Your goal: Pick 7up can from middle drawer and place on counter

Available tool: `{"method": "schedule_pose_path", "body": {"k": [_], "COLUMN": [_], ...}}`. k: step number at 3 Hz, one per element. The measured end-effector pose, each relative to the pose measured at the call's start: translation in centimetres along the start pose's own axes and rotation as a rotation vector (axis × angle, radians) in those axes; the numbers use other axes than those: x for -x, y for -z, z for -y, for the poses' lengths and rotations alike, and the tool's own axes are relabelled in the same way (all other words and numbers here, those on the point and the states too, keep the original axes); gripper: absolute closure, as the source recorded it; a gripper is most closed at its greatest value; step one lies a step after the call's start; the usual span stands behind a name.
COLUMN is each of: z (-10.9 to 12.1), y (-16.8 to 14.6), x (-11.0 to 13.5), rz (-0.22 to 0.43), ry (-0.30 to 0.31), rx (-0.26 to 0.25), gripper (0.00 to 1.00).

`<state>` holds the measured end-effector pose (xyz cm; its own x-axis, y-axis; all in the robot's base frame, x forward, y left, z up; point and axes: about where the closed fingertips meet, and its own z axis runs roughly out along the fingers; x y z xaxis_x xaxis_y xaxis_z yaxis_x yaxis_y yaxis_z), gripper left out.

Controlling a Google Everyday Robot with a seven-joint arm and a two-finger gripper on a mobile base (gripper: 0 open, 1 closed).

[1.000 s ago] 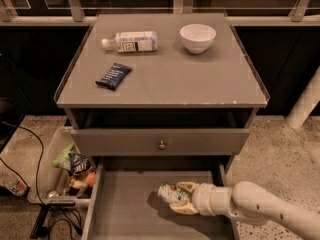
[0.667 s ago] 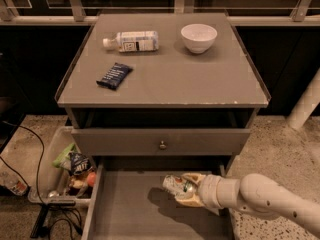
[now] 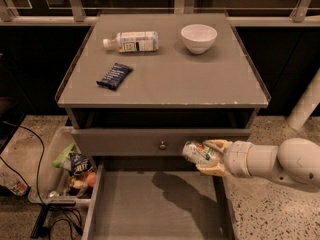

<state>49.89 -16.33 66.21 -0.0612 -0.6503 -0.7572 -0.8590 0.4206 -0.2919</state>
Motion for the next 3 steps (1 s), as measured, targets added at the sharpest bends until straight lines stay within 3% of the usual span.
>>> {"method": "schedule_pose_path", "body": {"k": [2,3], "z": [0.6,1.8], "y": [1.4,4.3], "x": [1.2,4.8], "rz": [-0.001,0.036], "ry": [0.036,0.114], "rx": [-0.015,-0.031], "gripper": [1.00,1.00]}}
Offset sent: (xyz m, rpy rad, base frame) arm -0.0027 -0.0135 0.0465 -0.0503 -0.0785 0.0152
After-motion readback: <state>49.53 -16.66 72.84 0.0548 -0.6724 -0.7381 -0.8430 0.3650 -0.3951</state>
